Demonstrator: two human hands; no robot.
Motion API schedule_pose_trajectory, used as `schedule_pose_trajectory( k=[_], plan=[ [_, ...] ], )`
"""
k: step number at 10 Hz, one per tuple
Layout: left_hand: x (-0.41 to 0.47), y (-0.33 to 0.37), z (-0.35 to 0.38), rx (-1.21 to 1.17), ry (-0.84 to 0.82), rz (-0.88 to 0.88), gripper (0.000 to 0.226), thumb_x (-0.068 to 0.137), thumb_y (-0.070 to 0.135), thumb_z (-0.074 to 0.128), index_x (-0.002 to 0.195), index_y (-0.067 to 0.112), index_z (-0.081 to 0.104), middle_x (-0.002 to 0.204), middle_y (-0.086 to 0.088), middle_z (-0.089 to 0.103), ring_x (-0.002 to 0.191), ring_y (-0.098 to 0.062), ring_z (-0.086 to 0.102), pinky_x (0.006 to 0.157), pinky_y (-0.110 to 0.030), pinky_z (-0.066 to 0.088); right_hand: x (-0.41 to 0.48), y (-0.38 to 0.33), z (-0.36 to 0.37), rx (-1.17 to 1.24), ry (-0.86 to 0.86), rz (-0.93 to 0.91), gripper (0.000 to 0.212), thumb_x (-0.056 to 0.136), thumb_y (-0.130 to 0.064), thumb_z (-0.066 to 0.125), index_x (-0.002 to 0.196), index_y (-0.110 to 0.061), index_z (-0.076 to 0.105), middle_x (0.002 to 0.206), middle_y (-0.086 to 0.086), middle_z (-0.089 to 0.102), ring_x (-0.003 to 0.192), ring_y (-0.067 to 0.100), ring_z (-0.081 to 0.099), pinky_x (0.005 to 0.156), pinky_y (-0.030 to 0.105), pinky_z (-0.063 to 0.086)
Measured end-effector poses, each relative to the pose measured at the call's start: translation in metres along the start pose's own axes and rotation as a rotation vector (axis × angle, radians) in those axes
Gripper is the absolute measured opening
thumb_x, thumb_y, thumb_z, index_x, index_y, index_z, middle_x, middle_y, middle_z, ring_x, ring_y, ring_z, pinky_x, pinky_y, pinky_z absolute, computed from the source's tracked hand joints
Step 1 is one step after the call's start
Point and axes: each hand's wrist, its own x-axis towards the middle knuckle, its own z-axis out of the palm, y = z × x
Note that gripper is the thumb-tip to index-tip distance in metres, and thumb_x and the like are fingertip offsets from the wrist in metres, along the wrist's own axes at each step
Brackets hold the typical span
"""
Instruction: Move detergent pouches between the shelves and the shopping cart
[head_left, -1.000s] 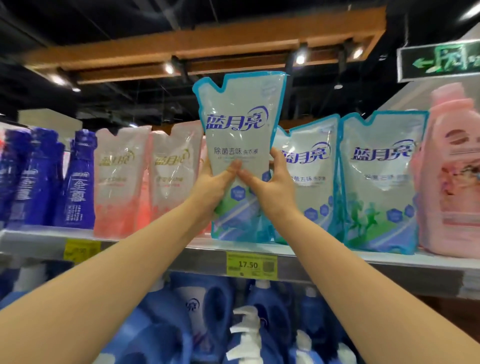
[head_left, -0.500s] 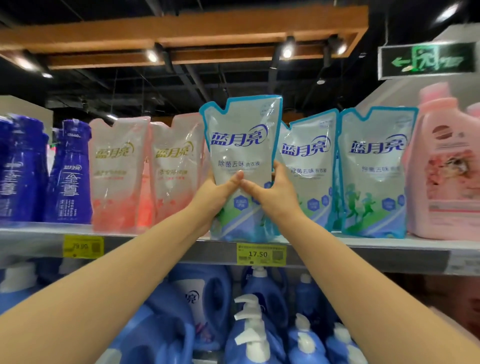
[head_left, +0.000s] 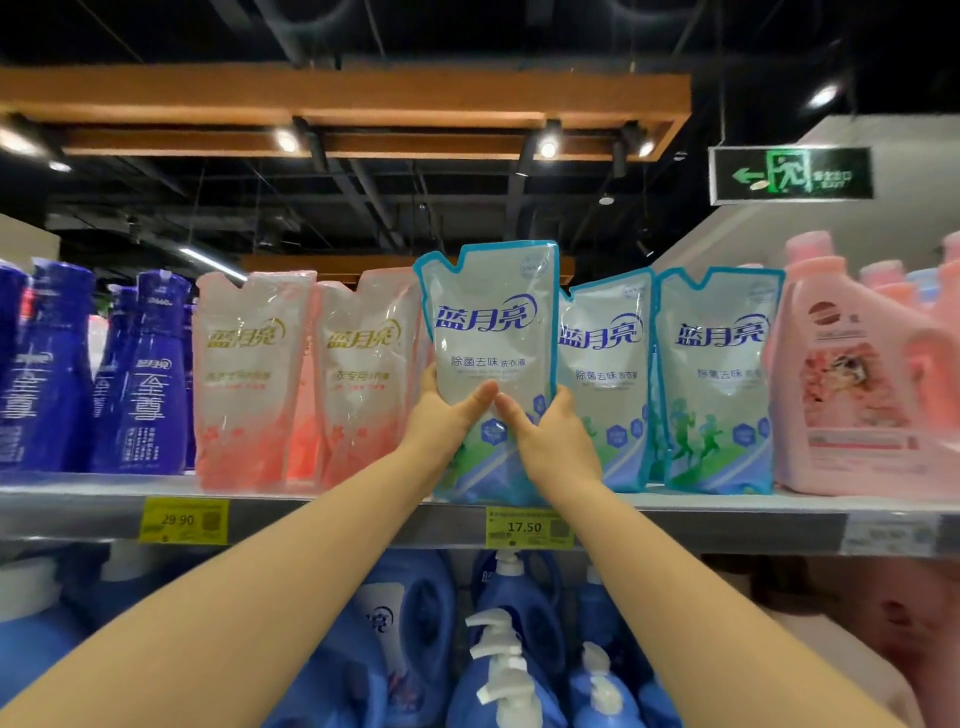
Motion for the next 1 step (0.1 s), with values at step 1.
schedule_pose_trajectory(
  k=[1],
  plan=[
    [-0.0012, 0.0, -0.0069, 0.106, 0.023, 0.003, 0.078, 0.075, 0.033, 0.074, 0.139, 0.019, 0.031, 0.122, -0.009, 0.059, 0.107, -0.026, 0.06, 0.096, -0.045, 0.048, -0.0104, -0.0021, -0.0034, -0.143, 0.031, 0.001, 0.083, 0.086, -0.064, 0.043, 0.144, -0.008, 0.021, 0.138, 0.014, 0.047, 0.122, 0.033, 0.049, 0.091, 0.041, 0.041]
  ],
)
